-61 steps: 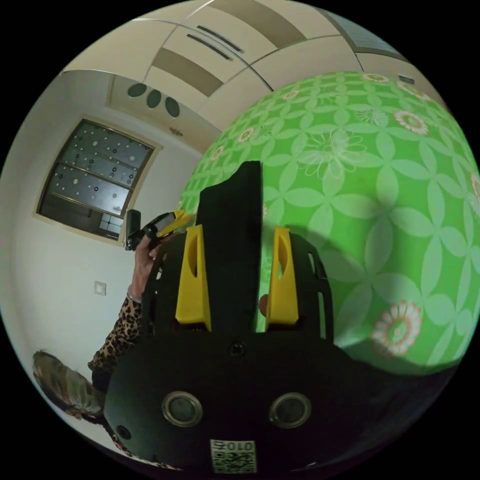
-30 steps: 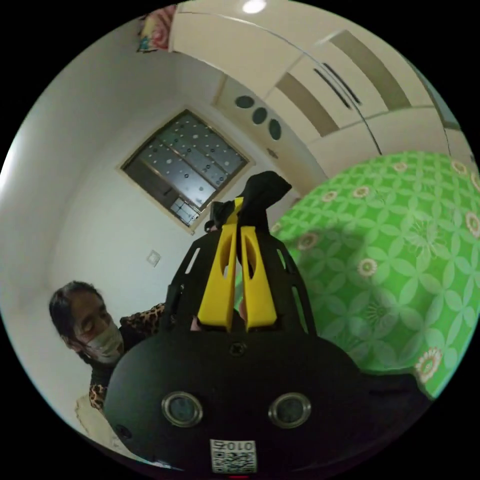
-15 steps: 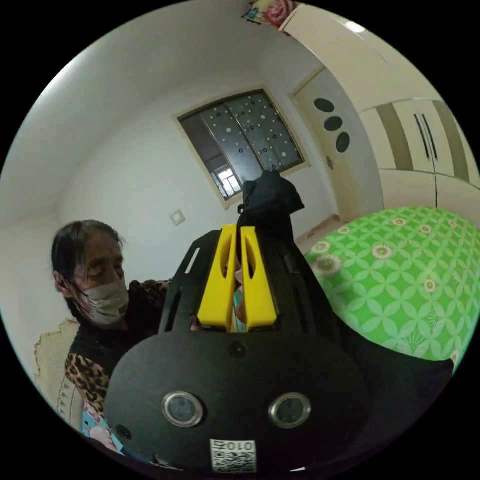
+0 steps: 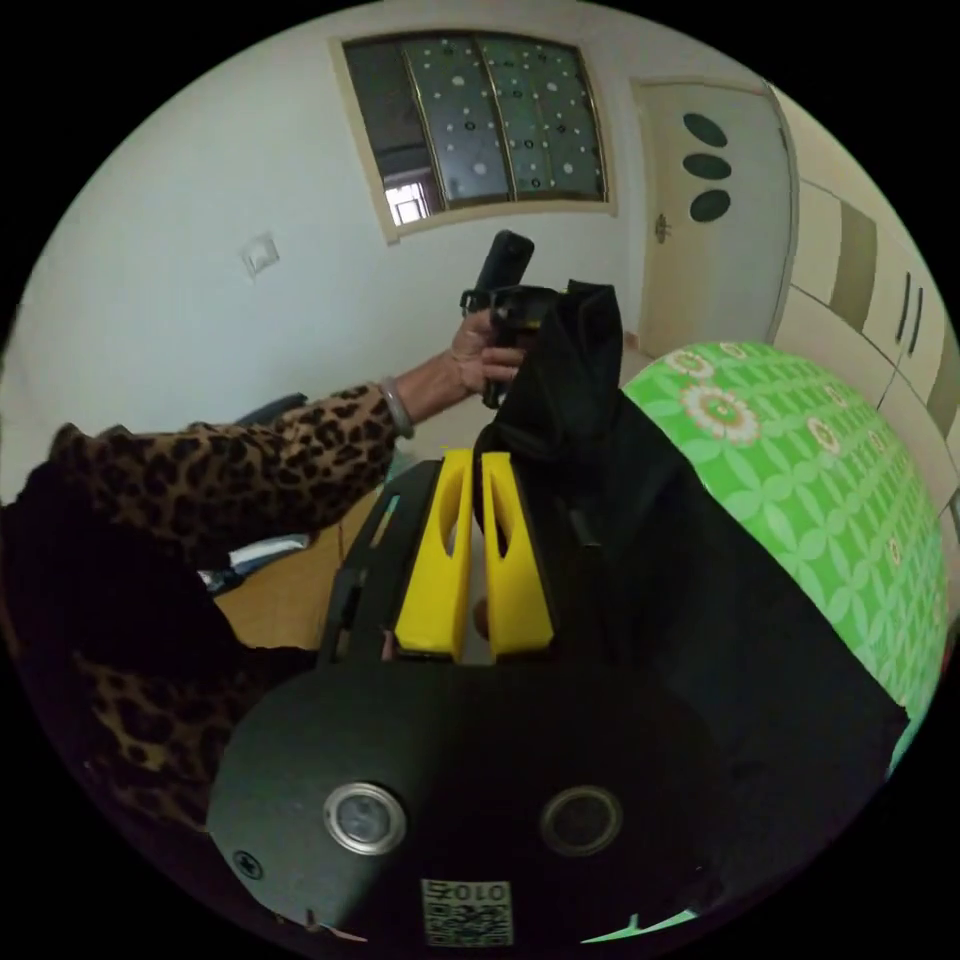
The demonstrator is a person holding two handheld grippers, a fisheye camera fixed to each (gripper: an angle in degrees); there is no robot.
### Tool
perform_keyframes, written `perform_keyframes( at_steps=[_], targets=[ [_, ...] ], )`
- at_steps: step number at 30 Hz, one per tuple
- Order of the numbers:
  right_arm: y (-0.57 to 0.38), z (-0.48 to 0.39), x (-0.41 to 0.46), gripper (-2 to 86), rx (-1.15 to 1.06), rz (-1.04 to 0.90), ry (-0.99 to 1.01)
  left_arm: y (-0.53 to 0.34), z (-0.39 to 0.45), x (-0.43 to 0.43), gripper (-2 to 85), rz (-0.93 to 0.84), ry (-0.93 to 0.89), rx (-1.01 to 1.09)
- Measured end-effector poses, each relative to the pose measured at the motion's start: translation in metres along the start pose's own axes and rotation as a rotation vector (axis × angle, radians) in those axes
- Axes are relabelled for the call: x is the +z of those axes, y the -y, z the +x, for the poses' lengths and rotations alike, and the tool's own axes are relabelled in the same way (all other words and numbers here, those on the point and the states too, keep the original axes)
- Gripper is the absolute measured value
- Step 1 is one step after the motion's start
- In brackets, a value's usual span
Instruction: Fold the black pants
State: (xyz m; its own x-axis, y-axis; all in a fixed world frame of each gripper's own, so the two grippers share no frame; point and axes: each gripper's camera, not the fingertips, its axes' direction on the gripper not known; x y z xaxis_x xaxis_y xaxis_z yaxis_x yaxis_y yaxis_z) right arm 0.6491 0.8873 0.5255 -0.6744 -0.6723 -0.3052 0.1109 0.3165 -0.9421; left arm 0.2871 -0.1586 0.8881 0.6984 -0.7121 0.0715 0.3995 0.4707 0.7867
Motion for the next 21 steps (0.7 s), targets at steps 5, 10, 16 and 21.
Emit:
perform_keyframes(
  at_steps=[5, 10, 16, 21],
  targets=[
    [0.012, -0.005, 0.046, 4.4, 0.015, -0.133, 0.01, -0.078, -0.028, -0.019, 2.7, 0.032, 0.016, -0.17],
    [0.026, 0.007, 0.089, 5.9, 0.027, -0.31, 0.092, -0.148, -0.036, -0.058, 1.9, 0.211, 0.061, -0.293],
    [0.041, 0.006, 0.116, 4.9, -0.028, -0.531, 0.078, -0.229, -0.033, -0.088, 1.9, 0.496, 0.136, -0.451],
    [0.035, 0.01, 0.061, 3.4, -0.133, -0.361, 0.497, -0.299, -0.025, -0.061, 7.2, 0.656, 0.17, -0.578]
  ],
)
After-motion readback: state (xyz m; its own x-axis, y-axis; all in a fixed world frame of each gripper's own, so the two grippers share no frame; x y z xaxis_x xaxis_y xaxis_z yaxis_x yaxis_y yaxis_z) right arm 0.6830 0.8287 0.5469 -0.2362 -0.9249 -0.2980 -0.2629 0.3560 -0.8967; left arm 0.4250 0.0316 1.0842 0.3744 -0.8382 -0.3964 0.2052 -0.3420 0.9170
